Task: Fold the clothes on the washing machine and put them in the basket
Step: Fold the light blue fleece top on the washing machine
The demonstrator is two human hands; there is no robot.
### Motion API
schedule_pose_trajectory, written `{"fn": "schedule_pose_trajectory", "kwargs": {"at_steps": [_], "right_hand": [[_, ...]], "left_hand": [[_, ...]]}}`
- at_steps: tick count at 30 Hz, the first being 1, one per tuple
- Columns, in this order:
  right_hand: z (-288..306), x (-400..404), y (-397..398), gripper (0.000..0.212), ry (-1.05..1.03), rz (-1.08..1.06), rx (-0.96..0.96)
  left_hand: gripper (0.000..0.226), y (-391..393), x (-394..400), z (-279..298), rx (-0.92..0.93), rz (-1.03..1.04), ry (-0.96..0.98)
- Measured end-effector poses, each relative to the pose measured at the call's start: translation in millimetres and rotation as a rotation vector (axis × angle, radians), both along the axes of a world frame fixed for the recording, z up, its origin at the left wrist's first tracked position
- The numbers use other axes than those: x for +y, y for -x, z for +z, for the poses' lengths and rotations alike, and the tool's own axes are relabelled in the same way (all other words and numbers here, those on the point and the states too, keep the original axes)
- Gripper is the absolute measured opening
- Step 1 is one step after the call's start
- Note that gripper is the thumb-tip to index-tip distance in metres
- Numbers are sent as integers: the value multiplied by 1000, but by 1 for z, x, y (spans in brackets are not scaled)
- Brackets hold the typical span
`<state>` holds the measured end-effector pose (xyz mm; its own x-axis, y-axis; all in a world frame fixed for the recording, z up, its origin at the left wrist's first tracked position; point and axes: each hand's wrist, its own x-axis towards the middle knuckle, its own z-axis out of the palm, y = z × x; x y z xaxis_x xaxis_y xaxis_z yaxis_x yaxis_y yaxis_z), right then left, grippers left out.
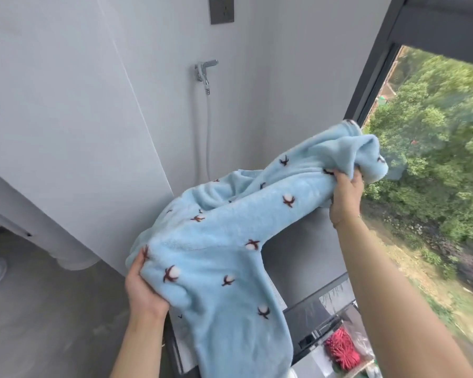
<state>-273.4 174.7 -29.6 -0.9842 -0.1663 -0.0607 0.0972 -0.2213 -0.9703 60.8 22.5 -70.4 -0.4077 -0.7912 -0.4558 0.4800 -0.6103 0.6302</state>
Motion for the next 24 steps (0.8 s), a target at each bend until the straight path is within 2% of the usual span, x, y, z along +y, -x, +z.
{"fn": "schedule_pose_trajectory", "kwargs": {"at_steps": [2, 4, 6, 8, 11, 13, 15, 18, 19, 21, 22, 24], "right_hand": [[-12, 16, -7, 59, 96, -238, -18], [-38, 37, -24, 69, 98, -475, -283], [-78, 60, -43, 67, -33, -593, -626], [-111, 75, -63, 48, -25, -501, -754], [-129, 81, -76, 35, -1, -299, -745], [-122, 82, -82, 28, -23, -235, -713], [-111, 80, -83, 24, -45, -344, -573], [-107, 83, -85, 40, -118, -616, -349], [-113, 85, -88, 37, -161, -671, -361], [-135, 89, -99, 19, -140, -731, -489], [-145, 92, -106, 25, -123, -732, -541], [-153, 97, -117, 32, -153, -677, -520]], "left_hand": [[35, -1, 3, -3, -14, -44, -29], [36, 0, 7, -8, -77, -148, -58], [32, 0, 12, -17, -197, -283, -116], [31, -4, 16, -28, -312, -365, -168], [25, -12, 18, -44, -527, -262, -172], [26, -15, 18, -50, -685, -146, -76], [36, -16, 18, -50, -716, -33, 16], [38, -14, 18, -44, -747, 86, 84], [37, -17, 16, -47, -782, 93, 80], [38, -27, 14, -59, -836, 37, 18], [39, -34, 15, -66, -846, -21, -23], [40, -49, 18, -78, -829, -70, -56]]}}
